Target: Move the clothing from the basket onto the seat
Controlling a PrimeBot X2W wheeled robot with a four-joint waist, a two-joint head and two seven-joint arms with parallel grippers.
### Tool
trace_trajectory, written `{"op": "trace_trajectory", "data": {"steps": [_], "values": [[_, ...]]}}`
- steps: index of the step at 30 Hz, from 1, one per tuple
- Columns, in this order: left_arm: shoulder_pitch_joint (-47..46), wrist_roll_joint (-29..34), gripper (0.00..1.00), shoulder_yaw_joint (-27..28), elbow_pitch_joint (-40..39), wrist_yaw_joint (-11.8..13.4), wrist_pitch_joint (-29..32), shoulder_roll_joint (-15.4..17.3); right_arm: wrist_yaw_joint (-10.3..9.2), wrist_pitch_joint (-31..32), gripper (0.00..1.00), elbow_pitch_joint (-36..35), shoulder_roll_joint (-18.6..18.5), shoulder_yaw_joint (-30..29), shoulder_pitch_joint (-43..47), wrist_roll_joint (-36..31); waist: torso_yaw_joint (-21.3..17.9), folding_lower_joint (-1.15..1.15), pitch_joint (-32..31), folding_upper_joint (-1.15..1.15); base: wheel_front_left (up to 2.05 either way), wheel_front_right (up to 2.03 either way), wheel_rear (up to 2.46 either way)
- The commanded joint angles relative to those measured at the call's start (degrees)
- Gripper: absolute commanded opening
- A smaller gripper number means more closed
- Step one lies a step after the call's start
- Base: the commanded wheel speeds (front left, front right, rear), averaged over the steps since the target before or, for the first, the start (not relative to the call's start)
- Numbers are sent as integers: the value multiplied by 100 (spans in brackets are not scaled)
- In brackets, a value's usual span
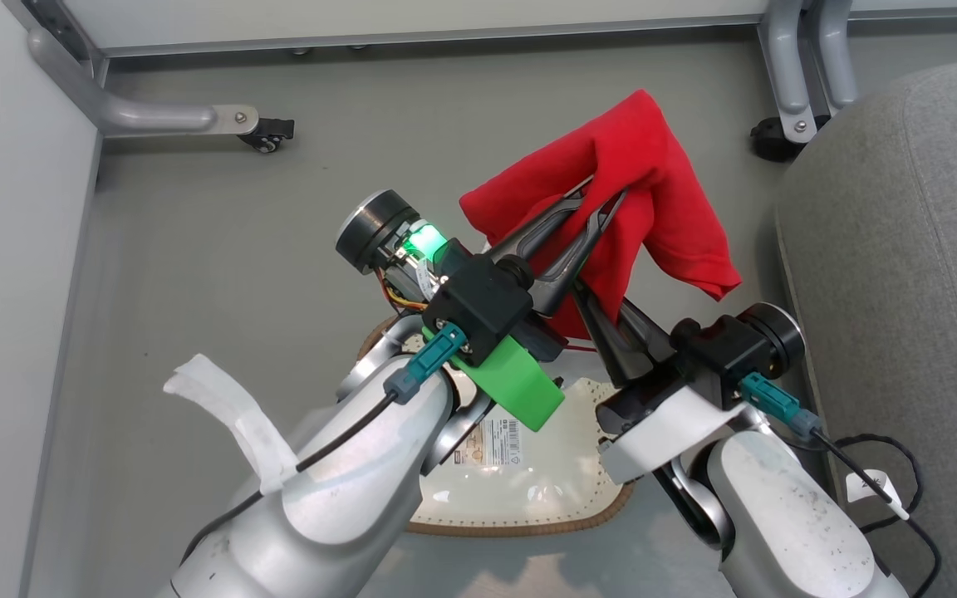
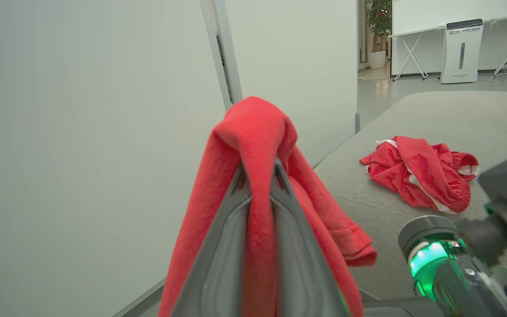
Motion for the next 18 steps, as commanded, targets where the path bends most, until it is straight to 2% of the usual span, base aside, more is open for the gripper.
{"op": "trace_trajectory", "data": {"steps": [1,9,10,11,12,18], "values": [[-59,-25,0,4,18,22,-20,-17,-5,-5,0,8,-3,-10,16,12,-9,0,-6,0,0,0,0],[-51,-36,0,0,30,51,-20,-16,-5,-5,0,-11,2,-10,6,22,-29,0,-33,0,0,0,0],[-52,-35,70,-1,15,64,-20,-16,-6,-5,0,-18,3,-10,1,25,-30,0,-33,0,0,0,0],[-51,-32,93,-4,9,82,-20,-16,-5,-5,0,-21,3,-10,-5,29,-32,0,-35,0,0,0,0],[-52,-20,100,-3,2,101,-20,-16,-5,-5,0,-26,3,-9,-13,33,-36,0,-36,0,0,0,0],[-54,-1,100,-23,6,128,-18,-15,-6,-6,0,-48,6,-21,-10,27,-46,0,-36,0,0,0,0]]}}
